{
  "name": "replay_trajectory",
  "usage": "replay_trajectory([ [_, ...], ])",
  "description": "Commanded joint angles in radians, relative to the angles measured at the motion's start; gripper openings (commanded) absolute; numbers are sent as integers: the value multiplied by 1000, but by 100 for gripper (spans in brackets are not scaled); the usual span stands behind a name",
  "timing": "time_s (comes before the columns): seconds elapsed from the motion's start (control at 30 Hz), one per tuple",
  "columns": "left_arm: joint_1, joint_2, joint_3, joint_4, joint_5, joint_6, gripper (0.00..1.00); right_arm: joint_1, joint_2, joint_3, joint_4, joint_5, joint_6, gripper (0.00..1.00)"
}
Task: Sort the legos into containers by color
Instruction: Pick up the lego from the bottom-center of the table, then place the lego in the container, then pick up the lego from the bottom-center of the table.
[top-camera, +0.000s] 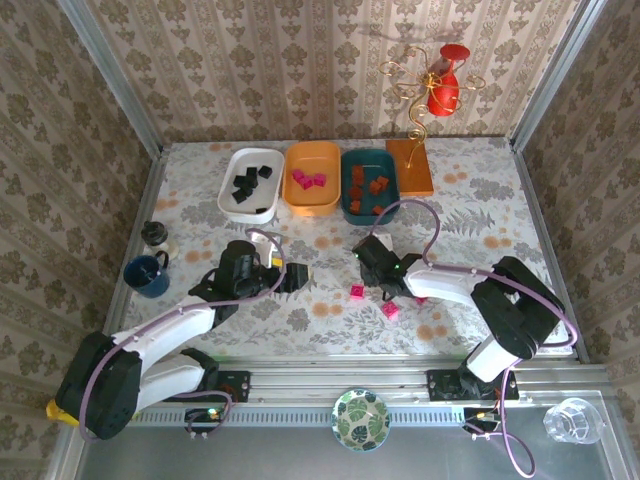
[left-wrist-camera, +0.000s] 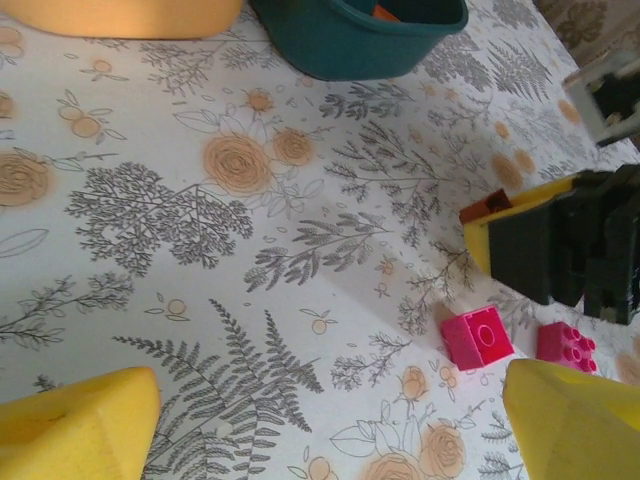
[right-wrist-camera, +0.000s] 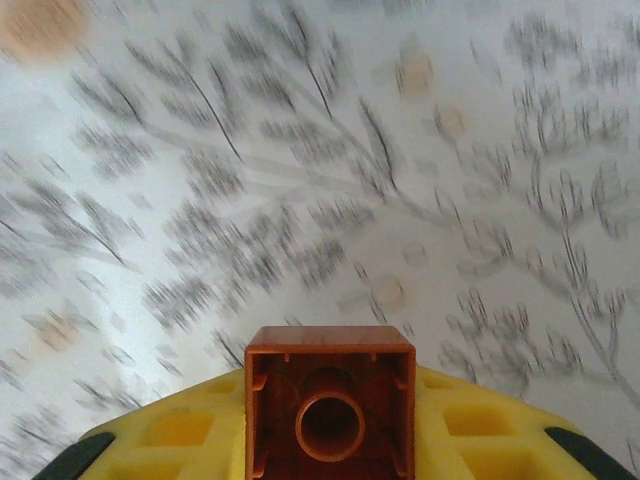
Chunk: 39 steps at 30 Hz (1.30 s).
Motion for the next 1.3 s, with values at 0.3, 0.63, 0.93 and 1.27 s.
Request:
replay_trajectory([
  [0.3,83,-155,-23,-83,-9,-22,90,-192,212,395,235,1,-95,33],
  [0.63,85,-201,-13,-115,20,-34,91,-300,399,733,35,17,-150,59],
  [0.93,8,-71,16,47,163,3,90,-259,-142,133,-153,-51,-96,78],
  [1.27,-115,168,79,263,271,16,88,-247,-360,-148,-289,-135,10,88],
])
